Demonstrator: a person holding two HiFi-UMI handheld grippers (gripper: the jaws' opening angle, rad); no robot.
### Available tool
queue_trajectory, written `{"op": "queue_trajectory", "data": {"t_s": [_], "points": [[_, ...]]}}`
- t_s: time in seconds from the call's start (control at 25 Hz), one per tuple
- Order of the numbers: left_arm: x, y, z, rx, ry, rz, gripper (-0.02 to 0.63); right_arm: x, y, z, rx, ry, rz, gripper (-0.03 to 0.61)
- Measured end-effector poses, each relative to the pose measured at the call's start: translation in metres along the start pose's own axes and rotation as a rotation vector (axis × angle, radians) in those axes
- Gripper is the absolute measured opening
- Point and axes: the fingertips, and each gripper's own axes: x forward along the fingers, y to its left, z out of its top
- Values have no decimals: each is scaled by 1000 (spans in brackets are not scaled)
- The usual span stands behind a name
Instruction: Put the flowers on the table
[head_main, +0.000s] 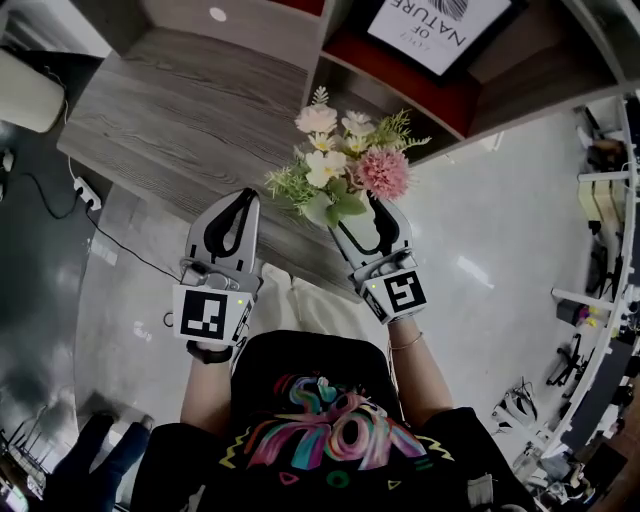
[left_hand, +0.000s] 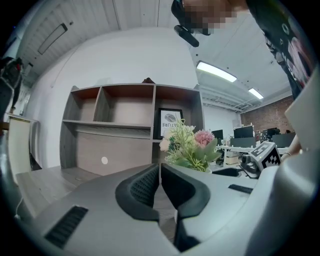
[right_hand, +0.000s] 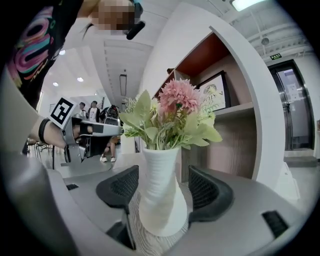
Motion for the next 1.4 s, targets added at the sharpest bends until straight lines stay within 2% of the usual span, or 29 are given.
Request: {"op": "queue_trajectory", "data": {"t_s": [0.16,0.32,0.52,0.76,1.12,1.4], "points": [[-5,-4,14,15,-17,0,34,-16,1,10,-1,10,-2,310],[-11,-5,28,28,-33,9,34,-33,2,41,17,-90,2,310],[-19,-10,47,41,-59,14,34,-55,-3,76,40,-153,-20,308],[-29,-15,66,39,-89,12,34,-73,-5,105,14,-163,-10,299],[-39,-30,80,46,-111,-5,34,-81,1,161,48,-265,18,202],[-46,-34,82,41,-106,-9,34,-75,7,160,66,-243,56,136]]}}
